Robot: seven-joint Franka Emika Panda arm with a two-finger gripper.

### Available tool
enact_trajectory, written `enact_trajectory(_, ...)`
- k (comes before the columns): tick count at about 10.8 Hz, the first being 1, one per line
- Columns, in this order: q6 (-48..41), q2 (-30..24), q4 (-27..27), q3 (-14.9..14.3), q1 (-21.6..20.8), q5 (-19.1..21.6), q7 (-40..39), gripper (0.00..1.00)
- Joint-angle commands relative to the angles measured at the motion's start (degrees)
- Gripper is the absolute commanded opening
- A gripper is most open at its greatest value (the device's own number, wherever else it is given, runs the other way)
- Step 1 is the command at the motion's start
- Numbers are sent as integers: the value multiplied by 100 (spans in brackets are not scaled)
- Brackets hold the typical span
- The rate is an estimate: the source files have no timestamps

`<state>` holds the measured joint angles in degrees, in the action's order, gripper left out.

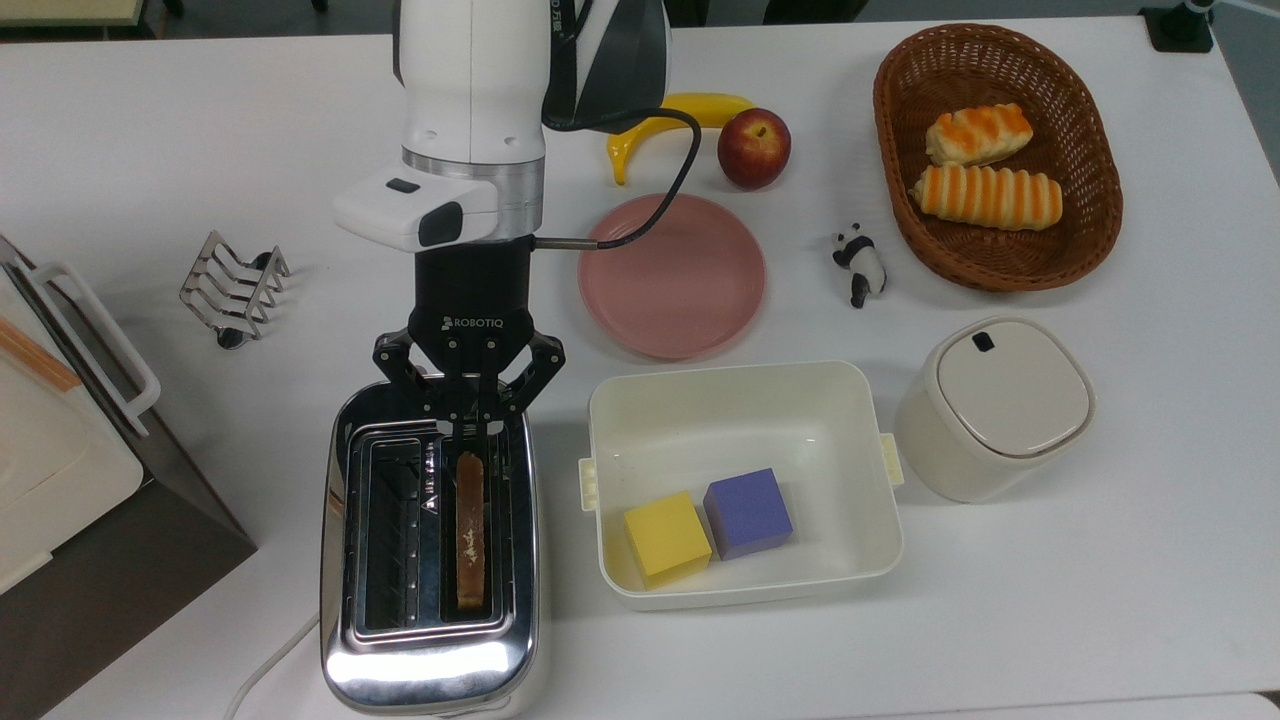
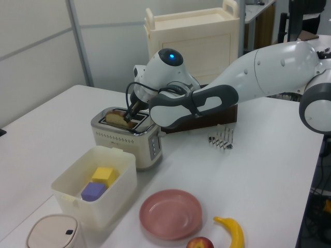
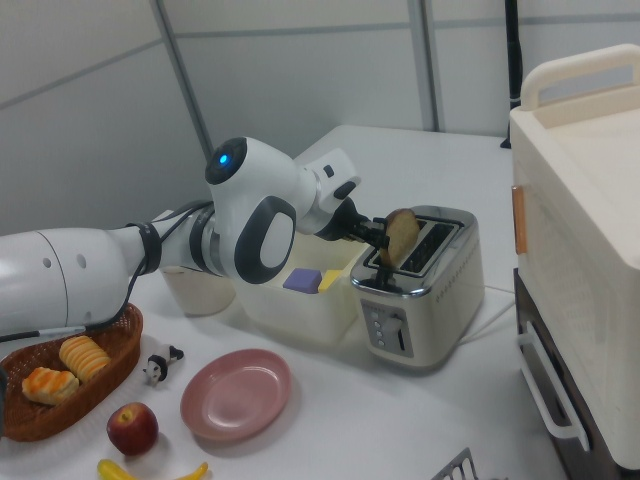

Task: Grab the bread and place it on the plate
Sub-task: 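Lower the open gripper around the bread slice in the toaster slot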

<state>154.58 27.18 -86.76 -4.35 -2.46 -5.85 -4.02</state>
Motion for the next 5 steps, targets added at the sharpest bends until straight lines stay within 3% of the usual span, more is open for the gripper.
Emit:
enact_trajectory(1, 90, 24, 133, -4, -18, -57, 24, 10)
enact_trajectory(5, 81, -160, 511, -4, -18, -13, 147, 9)
